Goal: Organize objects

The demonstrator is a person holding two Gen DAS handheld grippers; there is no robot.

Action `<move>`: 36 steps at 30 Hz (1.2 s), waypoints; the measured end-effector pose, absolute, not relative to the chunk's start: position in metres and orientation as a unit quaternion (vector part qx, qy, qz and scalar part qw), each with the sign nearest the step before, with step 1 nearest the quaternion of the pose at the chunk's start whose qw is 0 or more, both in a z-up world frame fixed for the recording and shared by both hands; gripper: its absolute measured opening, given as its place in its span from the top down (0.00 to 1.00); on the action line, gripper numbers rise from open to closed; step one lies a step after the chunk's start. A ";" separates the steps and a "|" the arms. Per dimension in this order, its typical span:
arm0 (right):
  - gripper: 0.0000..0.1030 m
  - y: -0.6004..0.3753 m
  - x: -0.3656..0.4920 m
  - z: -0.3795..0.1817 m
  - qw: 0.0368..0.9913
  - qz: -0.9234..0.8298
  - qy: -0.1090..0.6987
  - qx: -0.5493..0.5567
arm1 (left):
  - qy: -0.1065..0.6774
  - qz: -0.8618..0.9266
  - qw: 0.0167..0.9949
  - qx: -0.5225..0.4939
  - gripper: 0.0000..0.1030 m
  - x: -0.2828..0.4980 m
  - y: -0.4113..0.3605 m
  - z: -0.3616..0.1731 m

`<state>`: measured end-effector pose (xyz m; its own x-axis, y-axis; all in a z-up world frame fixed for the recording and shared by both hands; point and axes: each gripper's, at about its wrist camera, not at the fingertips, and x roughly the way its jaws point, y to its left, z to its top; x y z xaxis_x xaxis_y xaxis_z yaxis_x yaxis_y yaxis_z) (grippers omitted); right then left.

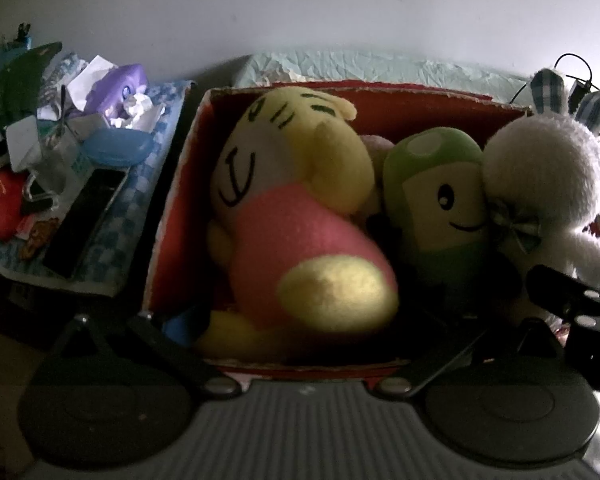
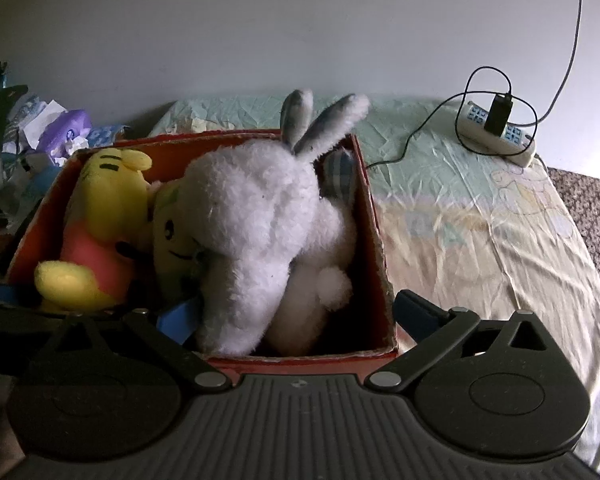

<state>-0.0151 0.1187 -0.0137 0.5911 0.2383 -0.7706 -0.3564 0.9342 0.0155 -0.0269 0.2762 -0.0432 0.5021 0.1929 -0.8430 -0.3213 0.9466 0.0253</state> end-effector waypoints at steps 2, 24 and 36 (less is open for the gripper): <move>0.00 0.116 -0.010 -0.016 0.884 0.162 0.436 -0.055 | 0.474 0.149 0.865 -0.065 0.00 -0.028 0.275 -0.043; 0.07 0.099 0.017 0.015 0.871 0.191 0.452 0.014 | 0.465 0.141 0.872 -0.054 0.00 -0.020 0.275 -0.002; 0.07 0.111 0.002 0.019 0.868 0.204 0.452 0.005 | 0.457 0.143 0.878 -0.011 0.01 -0.023 0.268 0.009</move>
